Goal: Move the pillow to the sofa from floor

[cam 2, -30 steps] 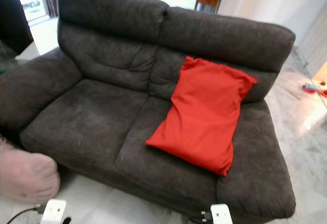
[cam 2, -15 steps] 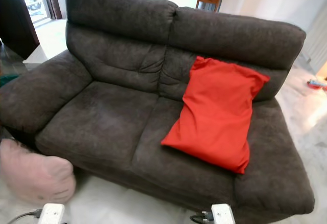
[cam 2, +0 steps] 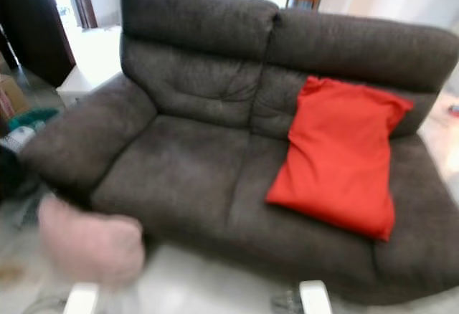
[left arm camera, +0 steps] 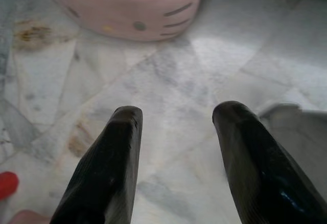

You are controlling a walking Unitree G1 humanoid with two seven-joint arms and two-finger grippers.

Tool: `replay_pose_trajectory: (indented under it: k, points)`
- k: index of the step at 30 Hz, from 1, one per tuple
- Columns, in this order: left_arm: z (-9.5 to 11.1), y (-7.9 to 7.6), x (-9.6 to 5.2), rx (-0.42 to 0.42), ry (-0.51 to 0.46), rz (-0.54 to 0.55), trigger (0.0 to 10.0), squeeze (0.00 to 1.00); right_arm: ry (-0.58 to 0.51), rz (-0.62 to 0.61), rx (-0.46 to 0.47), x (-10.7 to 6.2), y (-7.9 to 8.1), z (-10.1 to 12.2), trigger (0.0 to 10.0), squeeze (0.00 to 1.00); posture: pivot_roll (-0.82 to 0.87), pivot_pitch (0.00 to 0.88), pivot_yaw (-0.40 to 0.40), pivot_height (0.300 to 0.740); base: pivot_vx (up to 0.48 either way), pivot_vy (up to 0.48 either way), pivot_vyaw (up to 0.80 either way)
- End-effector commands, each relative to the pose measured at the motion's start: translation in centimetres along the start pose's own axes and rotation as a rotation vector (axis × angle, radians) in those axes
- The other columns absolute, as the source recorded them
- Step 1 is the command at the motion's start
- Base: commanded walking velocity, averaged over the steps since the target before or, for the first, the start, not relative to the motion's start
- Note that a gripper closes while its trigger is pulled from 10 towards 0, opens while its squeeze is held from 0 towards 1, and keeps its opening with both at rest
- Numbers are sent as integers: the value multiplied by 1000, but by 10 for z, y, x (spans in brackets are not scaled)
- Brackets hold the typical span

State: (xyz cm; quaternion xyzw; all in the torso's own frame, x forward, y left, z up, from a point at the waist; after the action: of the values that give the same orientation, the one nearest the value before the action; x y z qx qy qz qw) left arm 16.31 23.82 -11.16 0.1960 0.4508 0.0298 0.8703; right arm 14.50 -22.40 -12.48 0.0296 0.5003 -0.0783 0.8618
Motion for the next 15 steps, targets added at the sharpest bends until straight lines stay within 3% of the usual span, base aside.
replay_pose_trajectory:
  k: [1,4,15]
  points:
    - [-5,6,0,3,16,12,10000,0,-13,7,3,1,4,6,10000,0,163,0,-91,740,0,480,-750]
    - [-6,6,-1,2,20,10,10000,0,-16,10,-3,1,4,7,10000,0,163,0,-91,740,0,480,-525]
    - [-7,8,-1,3,25,9,10000,0,-16,18,-11,2,7,7,10000,0,173,0,-85,740,0,446,0]
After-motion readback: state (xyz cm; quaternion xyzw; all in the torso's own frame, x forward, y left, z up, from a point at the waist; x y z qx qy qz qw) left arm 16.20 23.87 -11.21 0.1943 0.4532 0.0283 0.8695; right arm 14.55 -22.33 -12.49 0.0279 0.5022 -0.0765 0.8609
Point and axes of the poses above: a point about 5 cm out from each wrist's last joint towards the gripper, its own x axis pointing out of the wrist towards the gripper, its own z axis along the axis of the wrist's last joint, y = z × x, the point moved 3 cm from there along x, pointing out of the wrist towards the gripper, and after that the axes turned 12 degrees about x, right-handed, at the moved point
